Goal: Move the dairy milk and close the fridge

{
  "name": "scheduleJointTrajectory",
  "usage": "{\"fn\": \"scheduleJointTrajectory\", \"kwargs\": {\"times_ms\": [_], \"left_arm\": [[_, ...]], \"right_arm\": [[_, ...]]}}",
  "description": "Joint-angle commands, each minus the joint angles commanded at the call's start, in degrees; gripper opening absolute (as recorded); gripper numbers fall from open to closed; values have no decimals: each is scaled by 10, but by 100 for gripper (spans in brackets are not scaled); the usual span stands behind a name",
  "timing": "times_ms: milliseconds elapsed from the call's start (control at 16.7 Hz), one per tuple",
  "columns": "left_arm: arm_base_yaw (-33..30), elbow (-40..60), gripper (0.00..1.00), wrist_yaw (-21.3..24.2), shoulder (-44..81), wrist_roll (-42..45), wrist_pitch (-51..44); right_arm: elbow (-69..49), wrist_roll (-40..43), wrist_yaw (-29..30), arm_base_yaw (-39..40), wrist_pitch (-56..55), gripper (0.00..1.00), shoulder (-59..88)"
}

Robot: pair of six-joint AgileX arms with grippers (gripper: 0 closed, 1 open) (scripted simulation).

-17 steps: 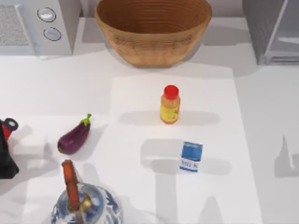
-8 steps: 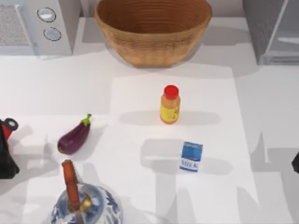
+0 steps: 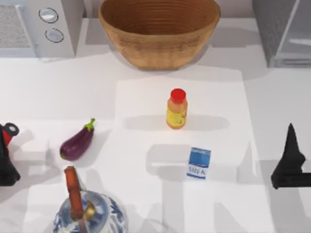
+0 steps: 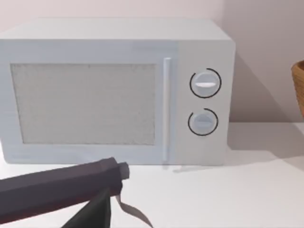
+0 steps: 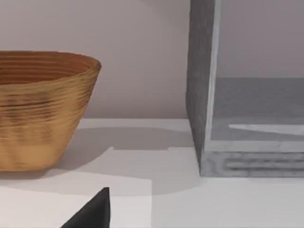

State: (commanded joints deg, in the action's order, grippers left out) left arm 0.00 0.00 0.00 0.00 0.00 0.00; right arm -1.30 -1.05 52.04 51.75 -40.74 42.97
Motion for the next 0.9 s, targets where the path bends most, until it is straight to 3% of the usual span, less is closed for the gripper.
{"fn": "scheduleJointTrajectory", "kwargs": {"times_ms": [540, 900], "left_arm": [[0, 0, 100, 0, 0, 0, 0], [0, 0, 100, 0, 0, 0, 0]], "right_arm": [[-13, -7, 21, 15, -25, 100, 27], [-90, -25, 106, 68, -119, 100, 222]]}}
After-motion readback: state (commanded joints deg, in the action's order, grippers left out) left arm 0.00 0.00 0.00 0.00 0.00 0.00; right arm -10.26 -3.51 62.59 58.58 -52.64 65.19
